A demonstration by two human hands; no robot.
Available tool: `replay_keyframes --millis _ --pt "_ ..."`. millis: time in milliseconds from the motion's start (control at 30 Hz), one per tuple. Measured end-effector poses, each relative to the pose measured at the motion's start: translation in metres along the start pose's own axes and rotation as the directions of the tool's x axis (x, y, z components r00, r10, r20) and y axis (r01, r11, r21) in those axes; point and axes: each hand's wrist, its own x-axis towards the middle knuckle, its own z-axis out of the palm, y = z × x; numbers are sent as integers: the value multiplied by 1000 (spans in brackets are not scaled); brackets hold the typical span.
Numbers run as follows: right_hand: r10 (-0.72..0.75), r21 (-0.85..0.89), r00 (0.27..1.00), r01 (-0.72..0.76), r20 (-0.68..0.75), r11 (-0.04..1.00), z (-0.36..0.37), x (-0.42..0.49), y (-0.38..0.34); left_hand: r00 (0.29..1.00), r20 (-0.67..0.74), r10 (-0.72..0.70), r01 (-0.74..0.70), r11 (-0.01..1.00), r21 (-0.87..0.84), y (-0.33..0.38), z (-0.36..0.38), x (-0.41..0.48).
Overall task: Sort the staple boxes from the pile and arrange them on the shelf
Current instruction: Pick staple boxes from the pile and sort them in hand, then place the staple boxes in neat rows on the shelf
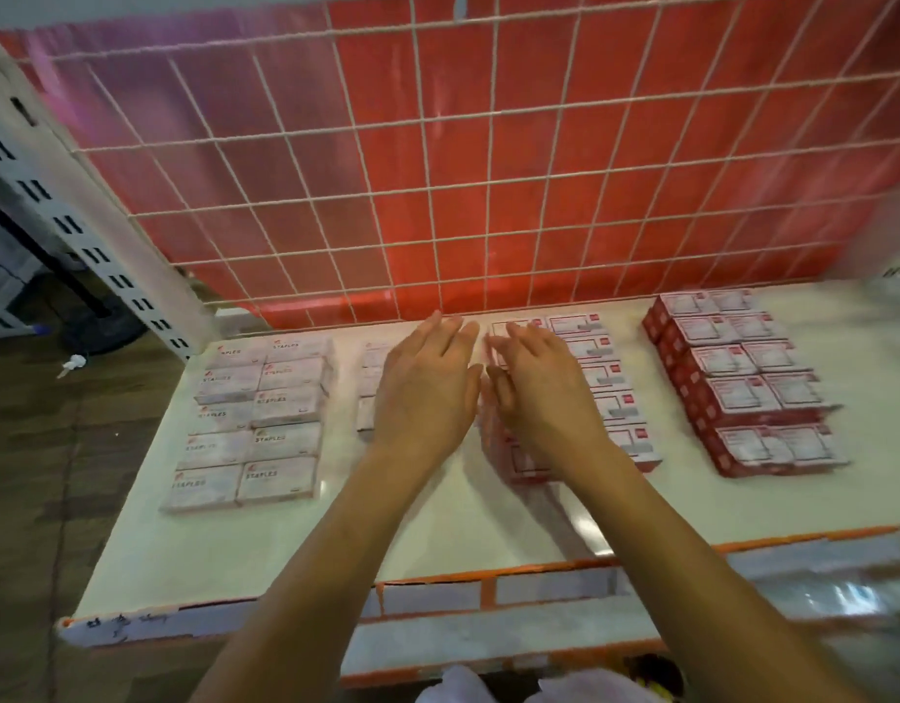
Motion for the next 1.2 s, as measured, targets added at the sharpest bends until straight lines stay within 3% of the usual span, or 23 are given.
replay_keyframes --millis 633,1200 --pt "245 -39 956 -254 -160 966 -138 -69 287 943 195 268 -264 963 -49 309 103 95" --pt "470 -70 874 -480 -121 875 -190 -58 490 852 343 395 -401 914 -58 481 202 189"
